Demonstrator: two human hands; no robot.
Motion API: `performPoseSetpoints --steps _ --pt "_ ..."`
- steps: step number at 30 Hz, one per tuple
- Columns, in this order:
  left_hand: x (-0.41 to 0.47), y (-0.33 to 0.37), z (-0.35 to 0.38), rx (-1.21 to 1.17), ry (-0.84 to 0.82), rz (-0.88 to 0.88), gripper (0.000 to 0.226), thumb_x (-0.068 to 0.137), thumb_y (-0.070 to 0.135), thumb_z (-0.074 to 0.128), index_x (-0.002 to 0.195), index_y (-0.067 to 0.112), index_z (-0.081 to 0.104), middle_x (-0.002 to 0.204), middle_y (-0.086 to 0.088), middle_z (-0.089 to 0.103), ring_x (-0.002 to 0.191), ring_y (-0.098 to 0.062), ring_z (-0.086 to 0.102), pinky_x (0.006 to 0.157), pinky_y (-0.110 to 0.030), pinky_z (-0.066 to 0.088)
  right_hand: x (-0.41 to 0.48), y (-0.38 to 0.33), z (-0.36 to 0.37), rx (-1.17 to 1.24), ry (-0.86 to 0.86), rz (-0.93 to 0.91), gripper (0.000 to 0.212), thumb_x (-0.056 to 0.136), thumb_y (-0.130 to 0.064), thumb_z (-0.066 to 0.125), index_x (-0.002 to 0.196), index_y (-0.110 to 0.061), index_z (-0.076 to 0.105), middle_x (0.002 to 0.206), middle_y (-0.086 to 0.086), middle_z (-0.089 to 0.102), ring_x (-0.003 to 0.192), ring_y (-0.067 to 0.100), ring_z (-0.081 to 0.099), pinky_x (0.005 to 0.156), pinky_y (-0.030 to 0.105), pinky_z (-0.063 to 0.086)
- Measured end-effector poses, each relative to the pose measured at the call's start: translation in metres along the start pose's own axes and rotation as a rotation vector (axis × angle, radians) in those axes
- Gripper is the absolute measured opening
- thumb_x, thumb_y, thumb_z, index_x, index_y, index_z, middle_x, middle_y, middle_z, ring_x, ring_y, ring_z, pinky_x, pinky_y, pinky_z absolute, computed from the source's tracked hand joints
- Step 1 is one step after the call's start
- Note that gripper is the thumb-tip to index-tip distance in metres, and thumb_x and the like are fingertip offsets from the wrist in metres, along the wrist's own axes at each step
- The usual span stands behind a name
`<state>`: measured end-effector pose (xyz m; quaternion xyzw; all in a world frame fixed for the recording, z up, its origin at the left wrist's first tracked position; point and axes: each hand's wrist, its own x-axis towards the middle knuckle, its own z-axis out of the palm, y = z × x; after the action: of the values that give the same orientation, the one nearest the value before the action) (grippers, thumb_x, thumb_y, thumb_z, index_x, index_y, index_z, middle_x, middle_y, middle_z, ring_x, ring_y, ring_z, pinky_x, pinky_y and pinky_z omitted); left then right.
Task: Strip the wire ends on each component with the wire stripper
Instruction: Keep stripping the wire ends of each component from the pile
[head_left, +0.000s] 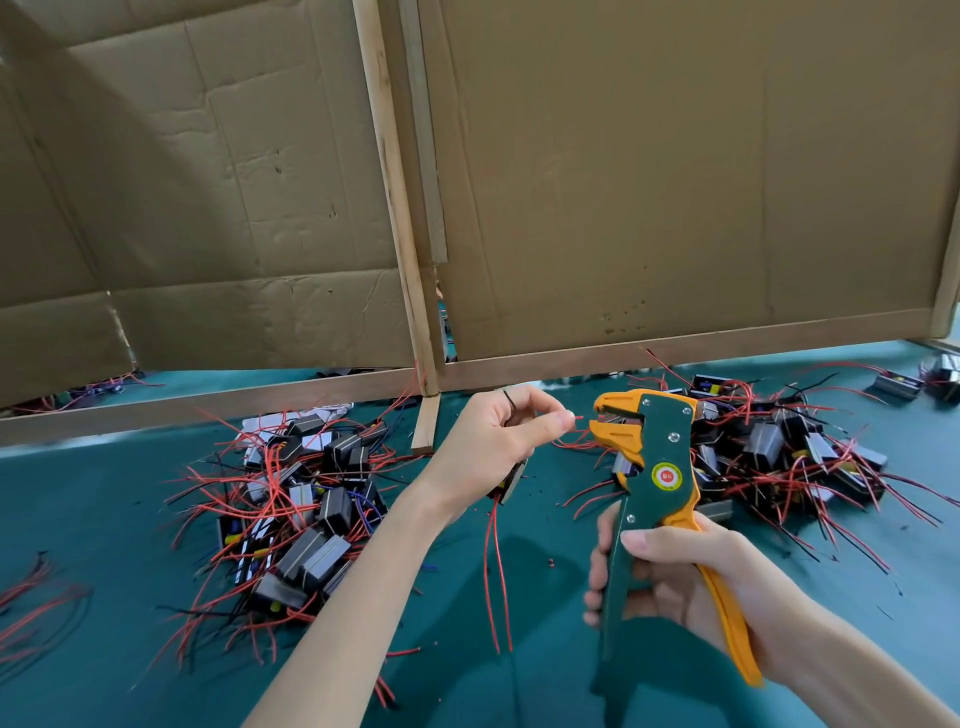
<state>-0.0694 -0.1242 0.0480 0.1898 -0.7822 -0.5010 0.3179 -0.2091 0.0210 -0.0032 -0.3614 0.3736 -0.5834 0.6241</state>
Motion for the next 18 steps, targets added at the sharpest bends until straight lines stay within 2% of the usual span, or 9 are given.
performPoseSetpoints --steps 4,10,18 --pt "-0.0014 0.0034 0.0000 0.024 -0.018 -0.007 0.015 0.086 0.028 0.068 0.071 0.029 0.070 0.061 0.003 0.044 0.057 -0.009 0.034 0.058 -0.020 0.033 -0.0013 -0.0005 0.0018 -0.037 -0.018 0.004 0.027 0.057 -0.012 0.075 0.079 0.003 0.066 0.077 0.032 0.060 0.070 0.044 0.064 0.067 0.052 0.056" --pt "-0.0031 0.0055 -0.0032 0.004 -0.059 -0.045 0.015 0.083 0.029 0.067 0.068 0.029 0.070 0.052 0.014 0.040 0.049 -0.003 0.033 0.052 -0.012 0.032 -0.0019 0.0011 -0.0036 -0.096 -0.068 0.004 0.031 0.062 -0.014 0.082 0.083 0.001 0.066 0.079 0.032 0.060 0.074 0.044 0.063 0.072 0.054 0.054" --pt "-0.0041 0.0071 -0.0030 0.022 -0.066 -0.074 0.012 0.078 0.035 0.066 0.070 0.027 0.070 0.062 0.003 0.044 0.054 -0.008 0.034 0.061 -0.024 0.032 -0.0020 0.0008 -0.0036 -0.138 -0.068 0.003 0.042 0.056 -0.021 0.091 0.081 0.001 0.067 0.078 0.031 0.060 0.072 0.044 0.063 0.070 0.053 0.055"
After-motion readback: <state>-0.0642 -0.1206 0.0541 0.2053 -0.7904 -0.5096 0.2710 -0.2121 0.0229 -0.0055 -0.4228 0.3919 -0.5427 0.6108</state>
